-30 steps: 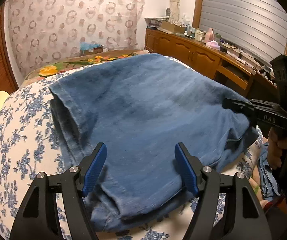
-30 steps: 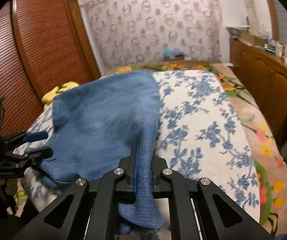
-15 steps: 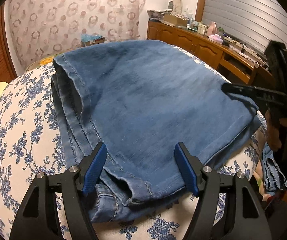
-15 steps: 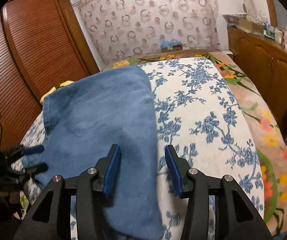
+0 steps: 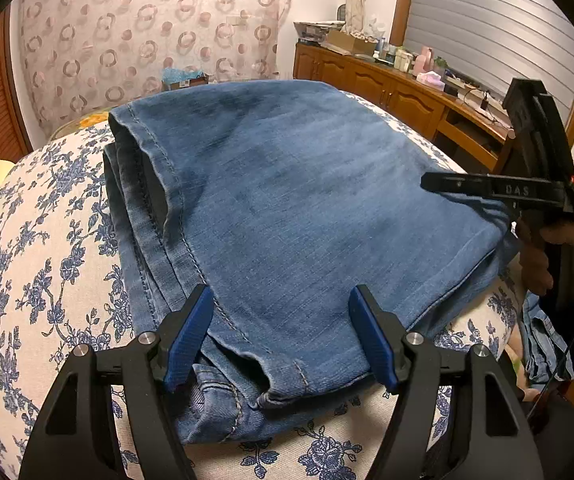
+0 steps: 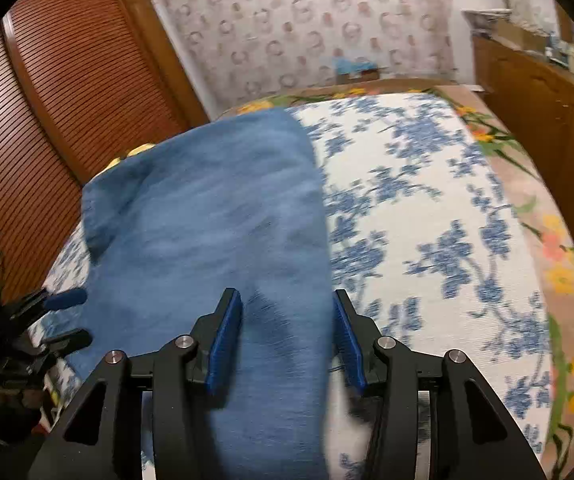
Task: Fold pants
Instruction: 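Grasp the jeans end with the right tool and fold it over the stack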
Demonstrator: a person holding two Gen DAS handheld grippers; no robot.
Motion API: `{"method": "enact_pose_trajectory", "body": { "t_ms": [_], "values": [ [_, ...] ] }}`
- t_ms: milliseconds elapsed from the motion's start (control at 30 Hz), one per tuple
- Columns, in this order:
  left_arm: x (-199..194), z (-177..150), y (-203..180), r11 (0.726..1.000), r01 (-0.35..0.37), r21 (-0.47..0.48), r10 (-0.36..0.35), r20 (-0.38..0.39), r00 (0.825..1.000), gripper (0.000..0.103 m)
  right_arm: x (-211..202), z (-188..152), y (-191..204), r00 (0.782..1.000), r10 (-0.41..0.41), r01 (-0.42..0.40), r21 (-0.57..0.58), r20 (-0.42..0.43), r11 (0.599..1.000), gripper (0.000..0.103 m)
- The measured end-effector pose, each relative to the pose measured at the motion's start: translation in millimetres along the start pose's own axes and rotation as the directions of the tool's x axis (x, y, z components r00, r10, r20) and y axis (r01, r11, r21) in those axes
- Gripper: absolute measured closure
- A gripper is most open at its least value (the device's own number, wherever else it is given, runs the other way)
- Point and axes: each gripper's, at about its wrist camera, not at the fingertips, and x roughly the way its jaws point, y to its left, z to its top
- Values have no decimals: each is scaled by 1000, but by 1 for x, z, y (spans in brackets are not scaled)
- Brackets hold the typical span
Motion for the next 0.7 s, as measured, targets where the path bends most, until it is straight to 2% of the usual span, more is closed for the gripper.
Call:
{"method": "enact_pose_trajectory", "body": {
  "t_ms": [100, 200, 367, 533, 700],
  "values": [
    [0, 1, 2, 1000, 4, 0, -4, 0, 1000, 31, -5, 0, 9, 999, 40, -39, -46, 23, 998, 87],
    [-3, 2, 4, 1000, -7, -12, 7, 2, 1000, 31, -13, 5, 11, 996, 68, -66, -32, 51, 997, 92],
    [-17, 5, 15, 999, -30, -38, 31, 24, 999, 31, -32, 18, 34, 992, 79, -71, -73, 101, 995, 93],
    [-42, 7, 32, 997, -51, -63, 56, 70, 996, 31, -49, 30, 74, 983, 118, -95, -159, 141, 983, 93],
    [-67, 5, 60, 991, -77, -109, 89, 114, 989, 31, -48, 34, 120, 975, 179, -142, -251, 130, 958, 93]
  ]
}}
